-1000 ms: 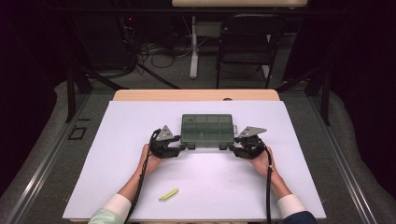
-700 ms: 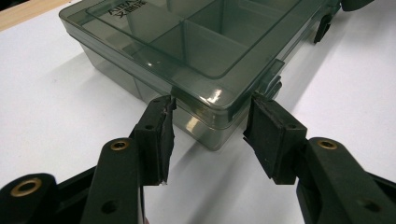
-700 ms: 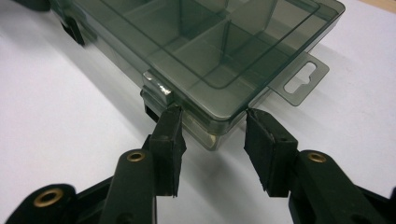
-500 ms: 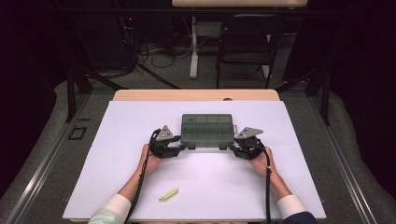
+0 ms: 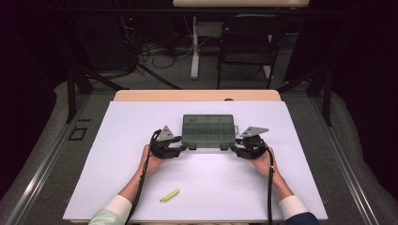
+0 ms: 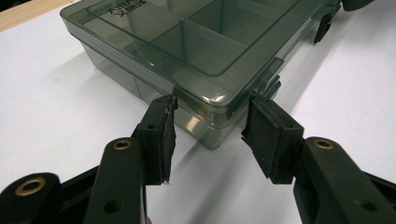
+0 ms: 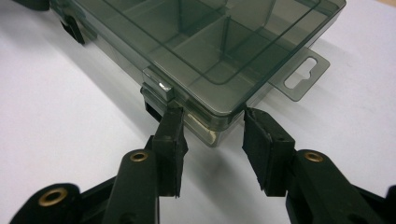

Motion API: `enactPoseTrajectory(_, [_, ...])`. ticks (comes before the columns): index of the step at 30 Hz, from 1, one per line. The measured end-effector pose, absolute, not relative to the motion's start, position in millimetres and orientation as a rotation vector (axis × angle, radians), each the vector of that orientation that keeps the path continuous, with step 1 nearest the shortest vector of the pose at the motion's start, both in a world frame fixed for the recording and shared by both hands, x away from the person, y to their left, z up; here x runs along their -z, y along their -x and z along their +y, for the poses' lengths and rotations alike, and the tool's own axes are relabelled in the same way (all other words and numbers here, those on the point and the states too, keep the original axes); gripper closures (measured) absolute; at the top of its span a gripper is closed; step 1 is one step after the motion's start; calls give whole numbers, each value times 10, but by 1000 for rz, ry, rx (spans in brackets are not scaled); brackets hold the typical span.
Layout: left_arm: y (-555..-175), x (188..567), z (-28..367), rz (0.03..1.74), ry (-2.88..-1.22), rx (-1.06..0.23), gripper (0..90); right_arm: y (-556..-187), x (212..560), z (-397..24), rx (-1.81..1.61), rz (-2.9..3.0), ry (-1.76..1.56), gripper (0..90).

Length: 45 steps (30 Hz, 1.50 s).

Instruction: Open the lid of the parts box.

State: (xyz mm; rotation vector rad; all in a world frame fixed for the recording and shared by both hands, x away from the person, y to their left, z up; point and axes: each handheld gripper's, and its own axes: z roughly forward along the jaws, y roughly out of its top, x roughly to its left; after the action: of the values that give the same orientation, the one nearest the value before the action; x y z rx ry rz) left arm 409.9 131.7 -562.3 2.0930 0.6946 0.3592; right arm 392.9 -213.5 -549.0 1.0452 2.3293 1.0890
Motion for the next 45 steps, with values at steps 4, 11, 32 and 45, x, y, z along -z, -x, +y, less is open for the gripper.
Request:
enactPoseTrajectory(4, [-4099, 5624, 1318, 694, -2087, -356, 529, -3919, 5459, -2132, -1115, 2308, -1056, 631])
enactPoseTrajectory(11, [-4092, 5619, 1315, 680, -2101, -377, 527, -3918, 5470, -2137, -1100, 2311, -1029, 630])
enactPoseTrajectory(32, [-4062, 5588, 1306, 683, -2080, -422, 446, -3902, 5443, -2167, -1165, 2244, -1062, 635])
enactPoseTrajectory(45, [-4003, 5519, 1280, 695, -2036, -538, 420, -3889, 5407, -2191, -1212, 2201, -1075, 680])
